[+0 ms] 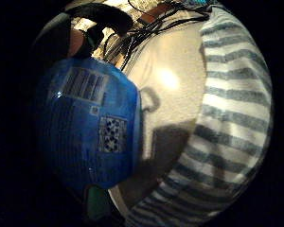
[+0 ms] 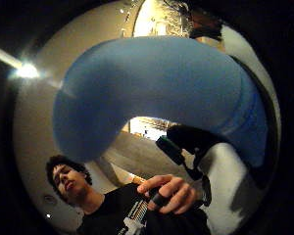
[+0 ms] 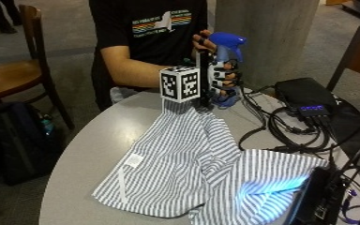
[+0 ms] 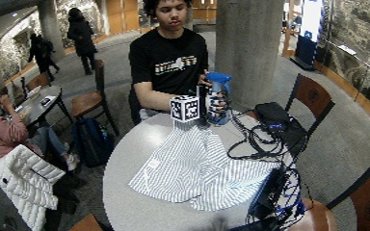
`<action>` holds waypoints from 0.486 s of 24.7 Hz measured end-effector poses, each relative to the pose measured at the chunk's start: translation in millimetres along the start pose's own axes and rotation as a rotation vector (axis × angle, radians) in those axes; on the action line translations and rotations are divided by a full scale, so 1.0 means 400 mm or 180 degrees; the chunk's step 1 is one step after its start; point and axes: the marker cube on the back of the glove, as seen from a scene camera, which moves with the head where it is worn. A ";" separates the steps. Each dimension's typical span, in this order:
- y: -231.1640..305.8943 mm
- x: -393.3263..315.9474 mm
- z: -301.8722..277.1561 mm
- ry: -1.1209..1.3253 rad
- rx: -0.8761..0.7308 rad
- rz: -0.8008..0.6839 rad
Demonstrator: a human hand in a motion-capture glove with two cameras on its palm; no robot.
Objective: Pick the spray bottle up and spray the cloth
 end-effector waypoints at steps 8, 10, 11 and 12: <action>0.065 -0.050 -0.086 0.0409 0.0185 -0.0128; 0.099 -0.067 -0.150 0.0710 0.0379 -0.0174; 0.119 -0.072 -0.186 0.0865 0.0500 -0.0182; 0.140 -0.075 -0.221 0.1017 0.0638 -0.0183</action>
